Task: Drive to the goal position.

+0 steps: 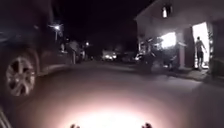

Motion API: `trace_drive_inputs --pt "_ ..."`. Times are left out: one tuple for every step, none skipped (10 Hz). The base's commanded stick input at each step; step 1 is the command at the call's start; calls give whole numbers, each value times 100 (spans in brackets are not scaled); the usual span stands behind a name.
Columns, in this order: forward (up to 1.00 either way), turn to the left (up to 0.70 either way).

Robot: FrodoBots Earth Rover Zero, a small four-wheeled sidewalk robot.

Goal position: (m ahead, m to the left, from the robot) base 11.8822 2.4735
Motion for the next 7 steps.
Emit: trace_drive_inputs --pt "85 0" --pt "85 0" --pt "85 0" --pt "85 3" --pt "85 7" --pt "85 22" --pt "85 27"
